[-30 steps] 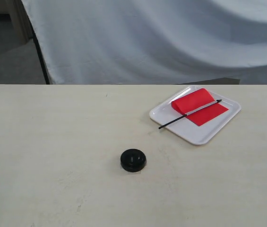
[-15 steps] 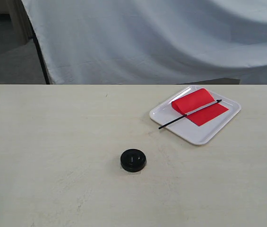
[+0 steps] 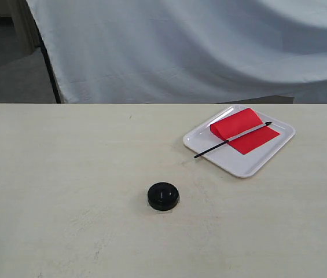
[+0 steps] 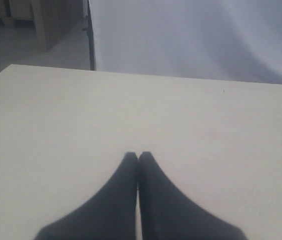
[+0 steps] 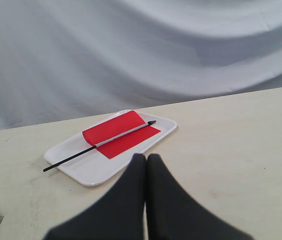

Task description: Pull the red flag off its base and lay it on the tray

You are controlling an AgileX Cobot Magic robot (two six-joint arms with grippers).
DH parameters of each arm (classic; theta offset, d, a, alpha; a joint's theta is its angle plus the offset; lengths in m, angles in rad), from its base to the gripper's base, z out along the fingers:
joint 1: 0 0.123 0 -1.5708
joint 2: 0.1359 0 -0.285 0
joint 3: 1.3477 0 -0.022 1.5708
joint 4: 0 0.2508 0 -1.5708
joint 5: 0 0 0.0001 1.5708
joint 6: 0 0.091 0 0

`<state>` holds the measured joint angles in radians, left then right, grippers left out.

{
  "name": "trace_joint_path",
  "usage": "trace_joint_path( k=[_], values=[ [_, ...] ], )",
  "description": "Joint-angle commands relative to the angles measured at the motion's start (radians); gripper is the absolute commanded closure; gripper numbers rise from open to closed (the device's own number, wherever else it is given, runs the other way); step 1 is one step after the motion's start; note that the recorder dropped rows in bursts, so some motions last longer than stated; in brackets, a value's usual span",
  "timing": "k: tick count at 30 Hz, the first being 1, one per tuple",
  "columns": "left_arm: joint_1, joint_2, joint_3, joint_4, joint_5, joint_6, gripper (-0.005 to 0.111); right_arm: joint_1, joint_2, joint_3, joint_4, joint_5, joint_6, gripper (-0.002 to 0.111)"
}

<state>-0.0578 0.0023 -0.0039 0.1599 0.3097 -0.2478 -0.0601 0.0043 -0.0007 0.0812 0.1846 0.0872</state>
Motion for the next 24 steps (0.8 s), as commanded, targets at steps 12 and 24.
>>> trace_joint_path(
  k=[12,24],
  values=[
    [-0.004,-0.002,0.004,0.000,0.000,-0.002,0.107,0.004,-0.004,0.001,0.001,0.004,-0.003,0.109],
    [-0.004,-0.002,0.004,0.000,0.009,0.002,0.107,0.004,-0.004,0.001,0.001,0.004,-0.003,0.109]
  ],
)
